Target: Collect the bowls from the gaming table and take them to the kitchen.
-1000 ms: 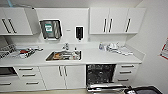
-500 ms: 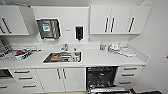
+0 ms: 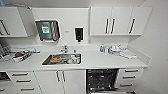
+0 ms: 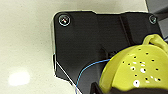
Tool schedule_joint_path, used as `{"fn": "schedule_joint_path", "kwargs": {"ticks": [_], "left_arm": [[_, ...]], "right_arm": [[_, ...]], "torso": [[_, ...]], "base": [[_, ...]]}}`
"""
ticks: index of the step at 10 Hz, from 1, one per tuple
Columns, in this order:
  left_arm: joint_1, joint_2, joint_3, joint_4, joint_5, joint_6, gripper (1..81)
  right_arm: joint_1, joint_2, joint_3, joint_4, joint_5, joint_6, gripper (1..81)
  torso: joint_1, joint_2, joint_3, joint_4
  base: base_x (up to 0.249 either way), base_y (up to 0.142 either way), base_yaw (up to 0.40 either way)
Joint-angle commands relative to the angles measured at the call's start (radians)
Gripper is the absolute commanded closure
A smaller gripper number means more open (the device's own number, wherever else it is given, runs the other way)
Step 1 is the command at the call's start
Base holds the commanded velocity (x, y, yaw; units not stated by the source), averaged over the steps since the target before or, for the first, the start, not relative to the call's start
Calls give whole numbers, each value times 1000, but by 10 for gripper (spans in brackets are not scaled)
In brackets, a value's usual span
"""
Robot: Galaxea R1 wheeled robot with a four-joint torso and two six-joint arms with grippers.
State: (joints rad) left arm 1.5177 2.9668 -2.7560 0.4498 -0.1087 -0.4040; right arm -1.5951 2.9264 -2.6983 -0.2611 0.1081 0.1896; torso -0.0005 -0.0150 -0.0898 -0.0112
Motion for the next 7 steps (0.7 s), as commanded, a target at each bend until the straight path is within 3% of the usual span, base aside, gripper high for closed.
{"fn": "schedule_joint_path", "kwargs": {"ticks": [1, 7], "left_arm": [[-49, -11, -2, -3, 37, 2, 811], [-47, -12, -2, -3, 37, 2, 811]], "right_arm": [[39, -13, 2, -6, -42, 1, 811], [37, -11, 2, 2, -42, 2, 811]], "torso": [[1, 0, 0, 0], [1, 0, 0, 0]], "base": [[110, 0, 0], [107, 0, 0]]}}
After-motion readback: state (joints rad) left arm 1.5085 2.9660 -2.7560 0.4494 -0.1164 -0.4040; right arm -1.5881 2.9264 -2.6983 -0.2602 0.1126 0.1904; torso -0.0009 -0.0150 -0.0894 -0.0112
